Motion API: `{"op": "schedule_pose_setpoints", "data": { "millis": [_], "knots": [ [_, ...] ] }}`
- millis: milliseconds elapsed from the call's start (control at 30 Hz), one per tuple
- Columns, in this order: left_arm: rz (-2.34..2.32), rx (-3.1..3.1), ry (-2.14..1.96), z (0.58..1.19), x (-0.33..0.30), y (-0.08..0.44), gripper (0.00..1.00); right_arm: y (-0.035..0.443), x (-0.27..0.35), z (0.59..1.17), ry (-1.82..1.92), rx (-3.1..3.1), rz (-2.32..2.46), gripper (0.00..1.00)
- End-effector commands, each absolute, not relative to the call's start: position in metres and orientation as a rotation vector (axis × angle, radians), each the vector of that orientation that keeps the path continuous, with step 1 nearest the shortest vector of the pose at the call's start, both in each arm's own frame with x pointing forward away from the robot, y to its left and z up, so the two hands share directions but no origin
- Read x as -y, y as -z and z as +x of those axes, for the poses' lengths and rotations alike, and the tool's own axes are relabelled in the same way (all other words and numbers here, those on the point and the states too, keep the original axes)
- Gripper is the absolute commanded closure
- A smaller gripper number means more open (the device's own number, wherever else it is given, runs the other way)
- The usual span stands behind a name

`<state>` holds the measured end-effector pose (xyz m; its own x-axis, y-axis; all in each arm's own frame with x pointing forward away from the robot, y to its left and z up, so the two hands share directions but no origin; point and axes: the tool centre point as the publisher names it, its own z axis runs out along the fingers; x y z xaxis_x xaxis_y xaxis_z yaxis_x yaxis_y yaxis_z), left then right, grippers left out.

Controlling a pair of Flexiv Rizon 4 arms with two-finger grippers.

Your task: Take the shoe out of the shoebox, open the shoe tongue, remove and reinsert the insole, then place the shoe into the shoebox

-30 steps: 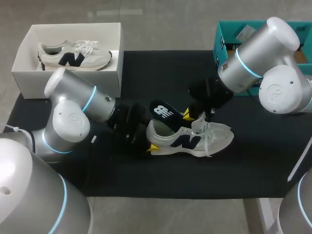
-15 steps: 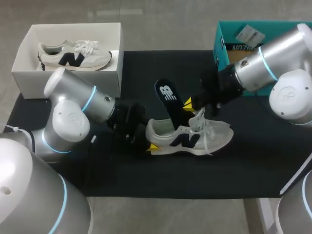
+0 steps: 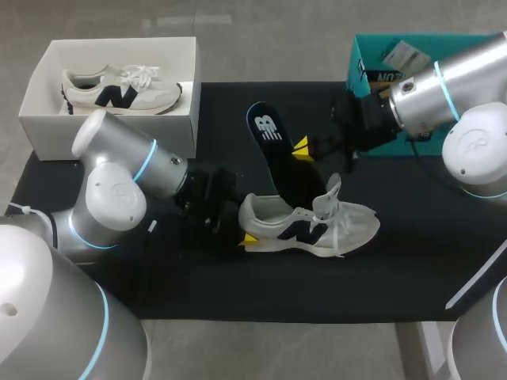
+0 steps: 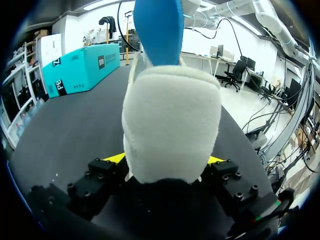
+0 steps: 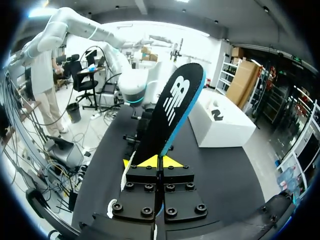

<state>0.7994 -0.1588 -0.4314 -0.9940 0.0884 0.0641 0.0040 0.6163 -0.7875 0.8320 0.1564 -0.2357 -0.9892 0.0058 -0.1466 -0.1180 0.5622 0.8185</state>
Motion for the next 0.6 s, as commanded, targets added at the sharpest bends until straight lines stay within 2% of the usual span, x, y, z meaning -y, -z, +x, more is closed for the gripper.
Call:
{"op": "schedule_pose_setpoints", "data": {
  "millis": [33, 200, 600],
  "knots": [
    [-0.078, 2.738, -1.329, 0.800, 0.159, 0.434, 1.00, 0.210, -0.152, 0.819, -1.412, -2.647, -0.089, 1.00],
    [-0.078, 2.738, -1.329, 0.800, 0.159, 0.434, 1.00, 0.187, -0.150, 0.818, -1.476, -2.641, -0.094, 1.00],
    [-0.078, 2.738, -1.329, 0.800, 0.159, 0.434, 1.00, 0.187, -0.150, 0.818, -1.476, -2.641, -0.094, 1.00]
  ]
}}
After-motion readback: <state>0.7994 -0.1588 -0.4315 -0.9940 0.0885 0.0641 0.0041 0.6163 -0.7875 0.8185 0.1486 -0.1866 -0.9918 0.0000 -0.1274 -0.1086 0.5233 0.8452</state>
